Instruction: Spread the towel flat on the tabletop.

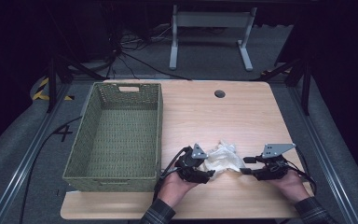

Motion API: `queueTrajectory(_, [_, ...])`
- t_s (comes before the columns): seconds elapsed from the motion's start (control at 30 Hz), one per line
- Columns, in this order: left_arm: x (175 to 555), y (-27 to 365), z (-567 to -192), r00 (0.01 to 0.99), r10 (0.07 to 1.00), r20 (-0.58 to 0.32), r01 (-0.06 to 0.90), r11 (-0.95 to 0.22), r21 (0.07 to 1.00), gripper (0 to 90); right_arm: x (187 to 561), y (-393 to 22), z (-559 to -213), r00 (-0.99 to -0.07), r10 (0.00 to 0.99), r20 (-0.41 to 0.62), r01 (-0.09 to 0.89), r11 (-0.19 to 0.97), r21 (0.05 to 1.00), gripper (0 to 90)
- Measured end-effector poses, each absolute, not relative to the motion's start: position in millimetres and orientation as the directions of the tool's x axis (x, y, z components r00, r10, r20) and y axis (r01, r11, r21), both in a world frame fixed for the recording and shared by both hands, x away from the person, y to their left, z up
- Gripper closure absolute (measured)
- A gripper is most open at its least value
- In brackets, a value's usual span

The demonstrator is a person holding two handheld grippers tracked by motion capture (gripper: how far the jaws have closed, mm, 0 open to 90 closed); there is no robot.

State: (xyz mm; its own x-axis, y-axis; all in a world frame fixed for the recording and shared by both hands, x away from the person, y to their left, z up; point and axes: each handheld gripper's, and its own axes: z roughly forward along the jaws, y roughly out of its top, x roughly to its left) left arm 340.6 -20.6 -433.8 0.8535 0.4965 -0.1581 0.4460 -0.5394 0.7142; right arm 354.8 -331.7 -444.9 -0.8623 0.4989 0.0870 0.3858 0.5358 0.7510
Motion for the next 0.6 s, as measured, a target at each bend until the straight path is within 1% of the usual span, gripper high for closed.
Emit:
queueTrajectory(0.13, [337,-27,-442,0.865,0.479,-0.152,0.439,-0.572,0.693,41.4,356,-329,-445,-0.869,0.484,0.099,0.386,0.540,0.748,60.6])
queueTrajectory(0.2, [336,-32,-445,0.867,0.480,-0.137,0.431,-0.583,0.688,42.4,357,-326,-445,-0.876,0.473,0.094,0.378,0.553,0.742,67.9])
queueTrajectory(0.27, [337,-35,-446,0.869,0.484,-0.099,0.413,-0.603,0.682,51.2,357,-322,-444,-0.882,0.464,0.082,0.367,0.570,0.735,75.9])
queueTrajectory(0.3, [337,-36,-446,0.871,0.485,-0.083,0.406,-0.613,0.677,59.0,356,-321,-444,-0.883,0.463,0.074,0.364,0.577,0.731,78.8])
queueTrajectory(0.37, [340,-34,-446,0.871,0.484,-0.089,0.412,-0.617,0.670,73.3,354,-321,-443,-0.884,0.462,0.063,0.360,0.591,0.722,82.8])
queueTrajectory(0.4, [342,-33,-446,0.871,0.481,-0.104,0.418,-0.611,0.672,77.6,353,-322,-442,-0.883,0.465,0.060,0.360,0.591,0.722,83.5])
queueTrajectory(0.47, [344,-30,-443,0.870,0.478,-0.124,0.425,-0.596,0.681,83.4,352,-325,-439,-0.880,0.473,0.051,0.359,0.591,0.722,84.1])
queueTrajectory(0.6, [343,-25,-432,0.871,0.472,-0.135,0.417,-0.564,0.713,85.5,349,-331,-432,-0.876,0.480,0.041,0.351,0.577,0.737,84.9])
